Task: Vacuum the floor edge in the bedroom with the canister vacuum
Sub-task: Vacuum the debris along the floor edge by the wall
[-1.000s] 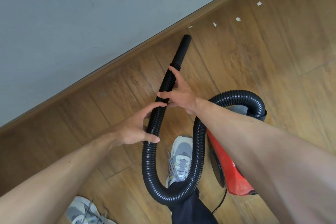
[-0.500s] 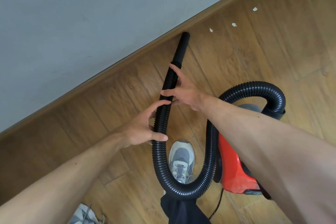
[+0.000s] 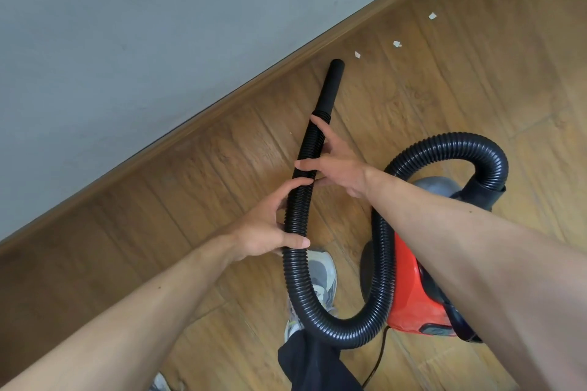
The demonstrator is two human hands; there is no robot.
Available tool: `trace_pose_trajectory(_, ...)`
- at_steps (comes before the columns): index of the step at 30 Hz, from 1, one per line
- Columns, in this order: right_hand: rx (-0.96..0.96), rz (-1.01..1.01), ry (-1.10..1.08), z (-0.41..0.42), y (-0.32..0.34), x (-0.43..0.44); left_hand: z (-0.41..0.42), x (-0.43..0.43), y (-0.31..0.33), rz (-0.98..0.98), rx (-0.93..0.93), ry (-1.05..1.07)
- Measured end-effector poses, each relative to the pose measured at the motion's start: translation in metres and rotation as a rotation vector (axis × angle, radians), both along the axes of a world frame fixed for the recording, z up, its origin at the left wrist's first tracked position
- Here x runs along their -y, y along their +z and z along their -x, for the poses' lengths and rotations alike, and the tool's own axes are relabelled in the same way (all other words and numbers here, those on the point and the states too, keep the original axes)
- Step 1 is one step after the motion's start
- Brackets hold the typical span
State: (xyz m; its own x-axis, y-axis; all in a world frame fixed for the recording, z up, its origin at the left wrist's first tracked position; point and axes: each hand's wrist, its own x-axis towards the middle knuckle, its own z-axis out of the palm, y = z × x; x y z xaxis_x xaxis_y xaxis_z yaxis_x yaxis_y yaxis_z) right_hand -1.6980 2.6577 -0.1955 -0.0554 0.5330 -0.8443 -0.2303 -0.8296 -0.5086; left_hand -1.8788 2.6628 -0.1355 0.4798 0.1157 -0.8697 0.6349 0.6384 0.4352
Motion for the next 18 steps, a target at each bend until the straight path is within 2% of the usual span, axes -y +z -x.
trace_pose_trajectory(18,-0.044,-0.027,-0.147,-0.035,0.002,-0.013,-0.037,-0.040,0.007,-0.026,0.010,-0.168)
